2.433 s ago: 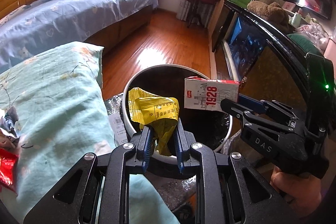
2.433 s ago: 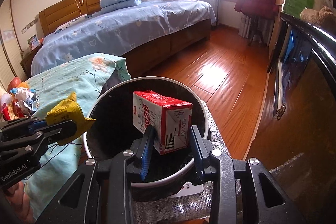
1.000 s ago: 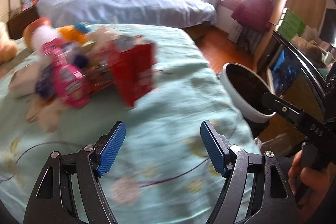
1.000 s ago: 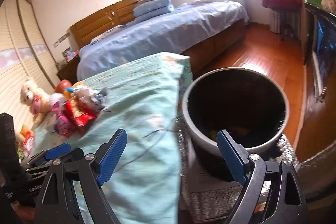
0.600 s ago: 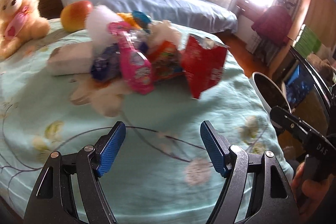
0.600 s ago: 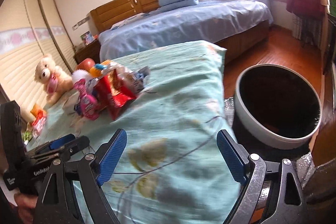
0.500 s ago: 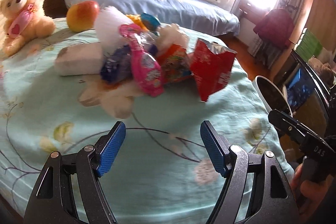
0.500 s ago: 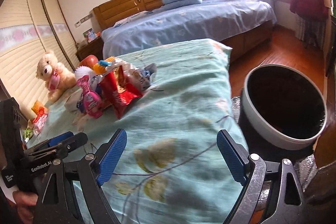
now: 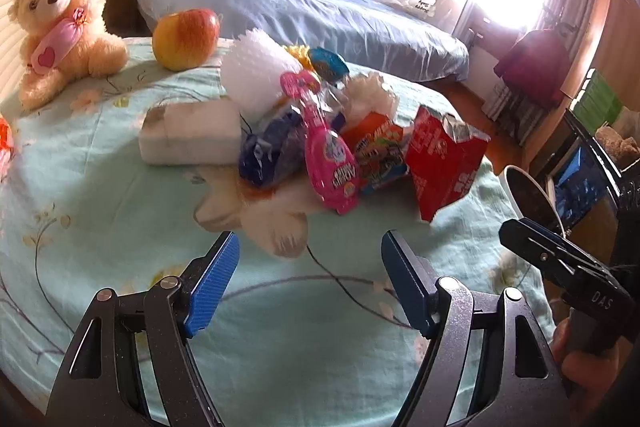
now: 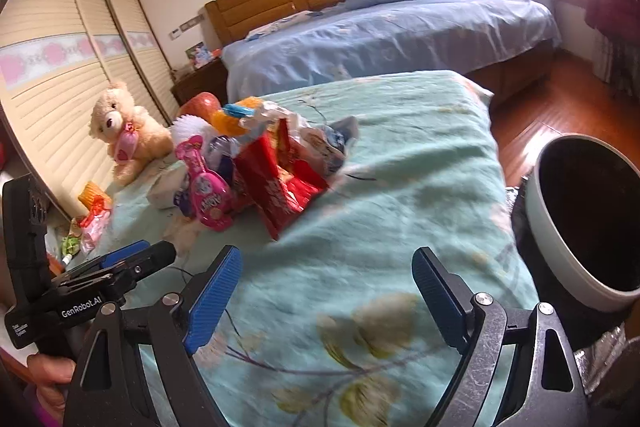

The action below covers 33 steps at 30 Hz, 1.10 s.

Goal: Collect trash
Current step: 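Move both open tools back toward the trash on the table, then grasp the pink bottle with the left tool while the right tool grasps the red chip bag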

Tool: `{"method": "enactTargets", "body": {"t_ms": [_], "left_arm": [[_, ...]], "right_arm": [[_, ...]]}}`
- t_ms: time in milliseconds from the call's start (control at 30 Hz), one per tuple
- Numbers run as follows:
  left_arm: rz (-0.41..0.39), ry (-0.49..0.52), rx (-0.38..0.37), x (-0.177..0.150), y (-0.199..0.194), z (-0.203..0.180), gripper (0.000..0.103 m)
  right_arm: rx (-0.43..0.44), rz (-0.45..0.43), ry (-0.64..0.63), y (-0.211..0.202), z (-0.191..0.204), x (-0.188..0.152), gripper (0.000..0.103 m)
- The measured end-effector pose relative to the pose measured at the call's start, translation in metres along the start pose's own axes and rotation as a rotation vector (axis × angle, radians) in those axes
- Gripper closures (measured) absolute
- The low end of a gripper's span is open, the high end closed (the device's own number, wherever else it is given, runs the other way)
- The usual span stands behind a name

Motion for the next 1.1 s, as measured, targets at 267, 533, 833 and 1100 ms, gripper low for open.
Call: {"method": "enactTargets", "body": {"t_ms": [267,533,833,1100], "left_arm": [[0.009,0.021,-0.009,0.017,0.02,-0.007,0.028],[0.051,0.035,-0.014,0.023,0.046,-0.019,0.063],[0.01,0.069,-0.037,0.017,0.031,-0.029,0.087],[-0.01,0.07,-0.062,0.006,0.01,-0.035,0.088]], "right_arm": [[0.033,0.015,-0.008,0.024,0.008,0.016,0.038],[0.068,0.057,-0.014,0.049,0.012,0.02,0.072],[0.08,0.061,-0.018,0.041,0.015,0.014,0.099],[0.059,0.049,-0.022,0.022,0.011,0.008,0.1]]}}
Point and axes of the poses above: each gripper's, at about its wrist camera, not at the fingertips, and y roughly the way its jaws point, z to its left, x to its top, the point moved 6 cm from there along y, roughly the way its jaws point, and after that the axes turned 5 degrees about -z, right-handed, at the moved point
